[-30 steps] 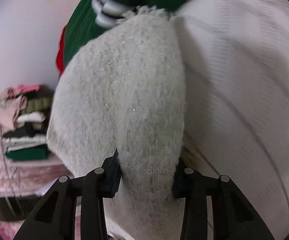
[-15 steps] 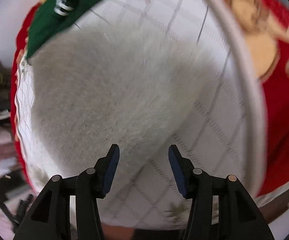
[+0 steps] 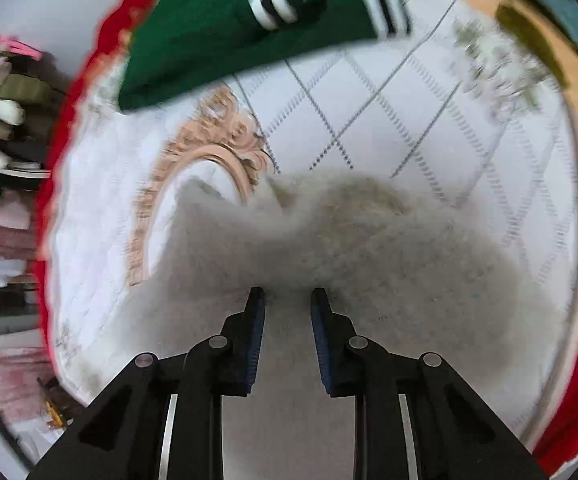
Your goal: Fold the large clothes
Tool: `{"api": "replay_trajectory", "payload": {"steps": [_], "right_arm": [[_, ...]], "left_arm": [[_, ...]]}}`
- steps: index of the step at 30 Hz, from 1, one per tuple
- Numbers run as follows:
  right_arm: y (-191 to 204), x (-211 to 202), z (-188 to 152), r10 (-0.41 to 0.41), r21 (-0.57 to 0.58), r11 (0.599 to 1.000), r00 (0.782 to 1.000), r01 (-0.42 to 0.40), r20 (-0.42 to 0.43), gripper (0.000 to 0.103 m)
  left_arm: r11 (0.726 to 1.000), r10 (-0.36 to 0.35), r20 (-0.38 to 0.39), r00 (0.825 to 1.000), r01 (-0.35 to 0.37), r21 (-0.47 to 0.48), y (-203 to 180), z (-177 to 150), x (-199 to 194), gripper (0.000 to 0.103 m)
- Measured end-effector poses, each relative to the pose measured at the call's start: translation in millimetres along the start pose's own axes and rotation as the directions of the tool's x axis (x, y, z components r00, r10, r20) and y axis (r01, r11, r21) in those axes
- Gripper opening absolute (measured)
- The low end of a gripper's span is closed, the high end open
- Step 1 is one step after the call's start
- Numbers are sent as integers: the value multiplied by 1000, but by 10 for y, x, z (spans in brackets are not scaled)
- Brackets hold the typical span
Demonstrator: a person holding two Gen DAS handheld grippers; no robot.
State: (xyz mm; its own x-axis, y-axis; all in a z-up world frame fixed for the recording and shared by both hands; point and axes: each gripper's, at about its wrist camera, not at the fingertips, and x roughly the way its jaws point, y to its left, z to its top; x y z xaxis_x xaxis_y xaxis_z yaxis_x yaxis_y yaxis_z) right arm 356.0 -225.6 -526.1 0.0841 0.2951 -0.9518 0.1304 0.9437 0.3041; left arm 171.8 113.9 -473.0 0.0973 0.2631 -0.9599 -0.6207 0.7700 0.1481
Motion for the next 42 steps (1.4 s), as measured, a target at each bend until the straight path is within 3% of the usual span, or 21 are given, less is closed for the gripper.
{"api": "replay_trajectory", "payload": {"steps": [1,3,9,13,15,16,17,18,25,30,34,37,39,42], "right_arm": [[-1,235,58,-17,16,1000,999,18,-43,25],[-17,409,134,-24,46,999,999,26,-42,25],[167,108,14,-78,-66,995,997,76,-28,25],[179,-95,-132,-53,-69,996,998,50,-43,26],[172,-160,-209,-41,-63,997,998,38,-50,26],[180,-168,-233,-35,-62,998,998,31,-56,27],[179,-182,-239,-24,-61,998,998,21,-63,27],[171,-195,-280,-18,-63,998,998,14,-66,27],[196,-111,-481,-15,-87,996,992,4,-124,27],[220,-144,-496,-7,-84,996,993,-3,-115,27],[242,-95,-440,-28,-107,994,993,15,-114,27],[128,231,-371,-51,-86,996,982,36,-181,26],[-23,492,-305,-17,-14,1000,973,14,-230,26],[-13,412,-196,-13,0,1000,974,13,-224,26]], "left_arm": [[1000,2,-5,1000,-3,-7,33,-20,20,90],[1000,-9,-16,1000,8,-27,96,-57,66,90],[991,-129,-60,990,128,-28,-65,92,468,89],[970,-238,-147,960,228,-80,-167,283,923,87],[965,-256,-137,957,245,-92,-146,328,995,62],[962,-269,-106,957,262,-82,-118,351,948,36],[959,-281,-92,955,276,-64,-106,362,895,23],[952,-304,-80,949,301,-52,-84,363,827,18],[935,-349,-52,936,344,-87,155,440,597,15],[959,-265,-54,963,257,-115,327,527,905,15],[959,-258,-58,964,249,-136,428,570,1040,15],[959,-264,-64,962,255,-123,425,555,1003,16],[963,-253,-69,965,245,-110,401,539,941,20],[976,-209,-54,976,205,-77,371,498,717,25]]}}
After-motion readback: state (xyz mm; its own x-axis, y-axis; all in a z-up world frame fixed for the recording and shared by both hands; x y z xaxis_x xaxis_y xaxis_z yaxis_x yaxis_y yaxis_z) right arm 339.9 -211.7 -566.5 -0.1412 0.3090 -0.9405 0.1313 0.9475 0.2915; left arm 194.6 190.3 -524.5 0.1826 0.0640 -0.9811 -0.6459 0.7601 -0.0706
